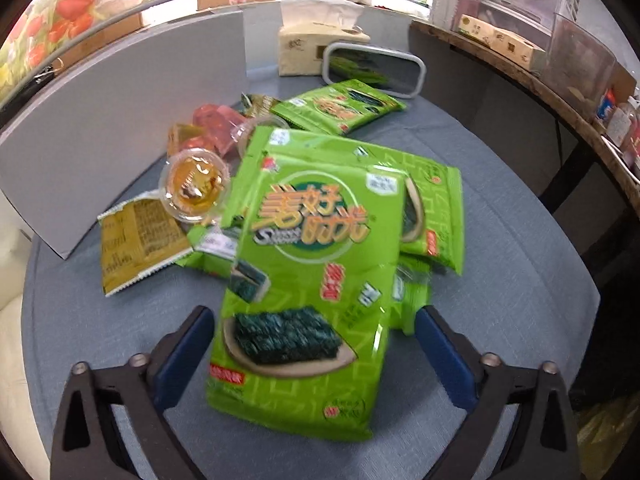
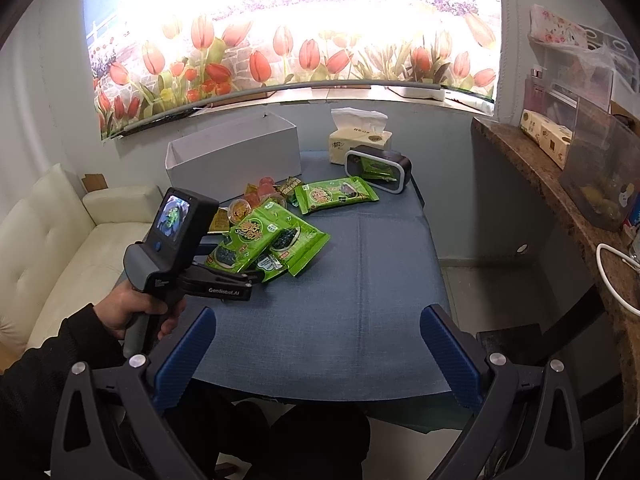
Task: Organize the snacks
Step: 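Lower the left gripper onto the green seaweed pack and grasp it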
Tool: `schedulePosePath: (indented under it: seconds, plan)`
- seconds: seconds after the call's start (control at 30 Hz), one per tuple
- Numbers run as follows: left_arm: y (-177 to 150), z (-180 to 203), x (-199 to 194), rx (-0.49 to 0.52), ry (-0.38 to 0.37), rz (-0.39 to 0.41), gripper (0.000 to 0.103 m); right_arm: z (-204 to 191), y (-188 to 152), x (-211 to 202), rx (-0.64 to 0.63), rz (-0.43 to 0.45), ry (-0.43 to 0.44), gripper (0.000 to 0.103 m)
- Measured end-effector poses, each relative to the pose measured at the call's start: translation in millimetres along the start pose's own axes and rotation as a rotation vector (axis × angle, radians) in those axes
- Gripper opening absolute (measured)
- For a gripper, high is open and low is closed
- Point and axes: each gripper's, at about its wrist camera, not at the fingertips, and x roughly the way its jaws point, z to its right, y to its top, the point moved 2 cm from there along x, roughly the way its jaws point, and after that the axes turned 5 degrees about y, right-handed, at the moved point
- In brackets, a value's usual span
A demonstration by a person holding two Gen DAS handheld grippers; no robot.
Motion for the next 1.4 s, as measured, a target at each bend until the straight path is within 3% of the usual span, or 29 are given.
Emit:
schedulePosePath:
  seconds: [0.07,0.23,0.53,0.7,0.83,1.1,1.3,1.33,1.4]
  plan:
    - [3.9,-3.0,5.6,-0.022,-0.066,-0.021,0.08,-0.9,-0.8,1.3,-0.002,-0.004,-0.001,0.103]
    - [10.6,-10.2,3.7,-0.029,-0.07,-0.007,0.069,-1.4,-1.2,3.0,-0.002,-0.008,-0.007,0.103]
    - [2.6,-26.8,-47.1,-0.065,-0.059,0.06,0.068,1.8,-1.0,28.2,-0.048,-0.029,0.031,0.103]
    - [-15.4,-39.5,-94.7,-0.097,-0.044,0.111,0.069,-4.2,14.2,82.8,-0.207,-0.076,0.074,0.103]
    - [-32.7,-49.3,-125.6,-0.138,-0.051,0.151,0.07,-14.5,28.9,136.5,-0.287,-0.13,0.168,0.103]
    - [-55.1,-64.0,-158.9,-0.189,-0.046,0.185,0.07,-38.4,61.5,229.9,-0.433,-0.228,0.249,0.103]
    - [-60.2,-69.4,-170.2,-0.2,-0.027,0.202,0.07,-38.7,64.0,288.8,-0.478,-0.34,0.213,0.103]
    - [-60.7,-70.7,-170.8,-0.204,-0.028,0.204,0.07,-37.6,62.8,294.6,-0.462,-0.369,0.226,0.102]
    - [-62.9,-73.8,-171.6,-0.211,-0.025,0.206,0.07,-35.2,63.8,295.3,-0.416,-0.372,0.295,0.083]
